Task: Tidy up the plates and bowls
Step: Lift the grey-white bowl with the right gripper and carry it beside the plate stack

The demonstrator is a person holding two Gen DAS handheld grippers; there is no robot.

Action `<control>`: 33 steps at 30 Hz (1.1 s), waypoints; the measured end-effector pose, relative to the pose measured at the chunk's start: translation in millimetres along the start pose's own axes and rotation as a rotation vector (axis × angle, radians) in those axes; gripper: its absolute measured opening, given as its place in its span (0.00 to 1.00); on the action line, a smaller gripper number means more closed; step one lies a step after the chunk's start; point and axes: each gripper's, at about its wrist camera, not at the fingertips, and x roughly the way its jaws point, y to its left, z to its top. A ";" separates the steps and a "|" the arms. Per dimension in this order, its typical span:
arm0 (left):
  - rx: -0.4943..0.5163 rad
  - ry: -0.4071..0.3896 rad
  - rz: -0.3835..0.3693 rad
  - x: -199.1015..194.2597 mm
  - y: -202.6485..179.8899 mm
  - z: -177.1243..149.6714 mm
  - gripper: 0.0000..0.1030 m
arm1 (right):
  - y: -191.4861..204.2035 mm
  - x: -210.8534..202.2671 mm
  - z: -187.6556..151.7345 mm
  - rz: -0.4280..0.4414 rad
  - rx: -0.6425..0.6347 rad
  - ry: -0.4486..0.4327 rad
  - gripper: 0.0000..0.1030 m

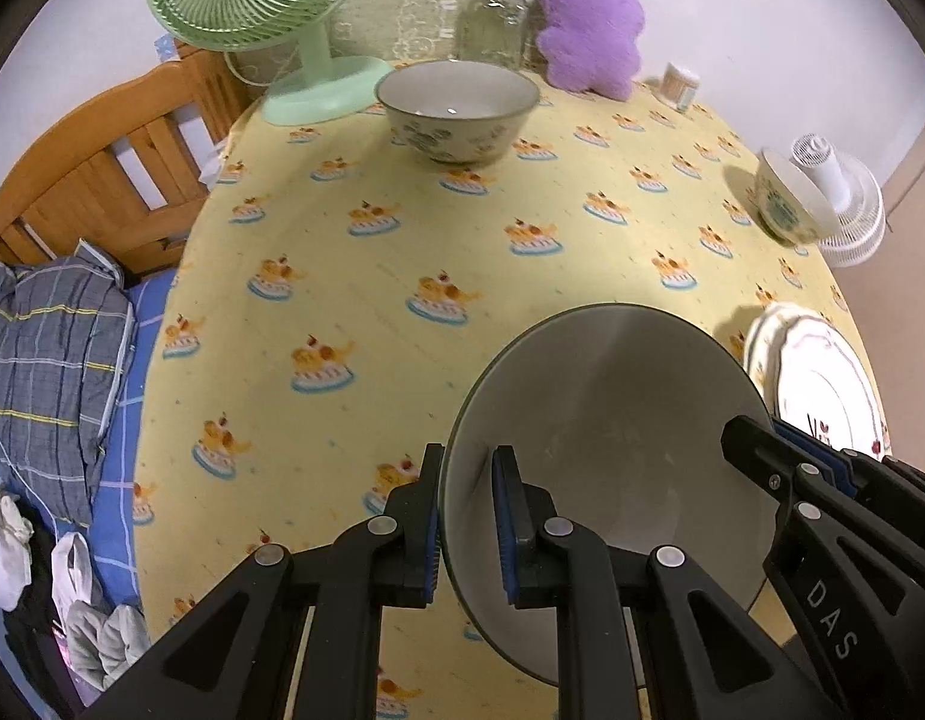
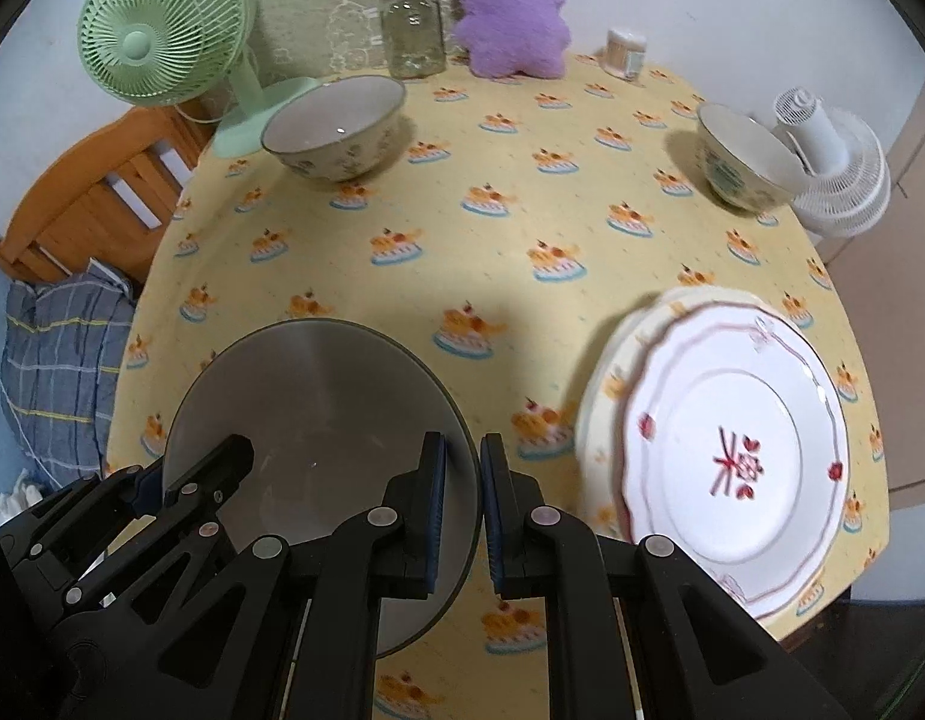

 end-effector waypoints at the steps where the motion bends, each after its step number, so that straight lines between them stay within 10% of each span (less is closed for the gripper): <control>1: 0.002 0.003 0.000 0.3 -2.8 -2.2 0.12 | -3.5 -0.2 -2.2 -0.001 0.001 0.004 0.14; 28: -0.047 0.081 0.039 16.6 -27.2 -16.4 0.12 | -31.1 18.3 -8.8 0.030 -0.056 0.075 0.14; 33: -0.046 0.059 0.063 12.2 -27.3 -13.6 0.31 | -30.3 17.0 -5.9 0.053 -0.061 0.059 0.14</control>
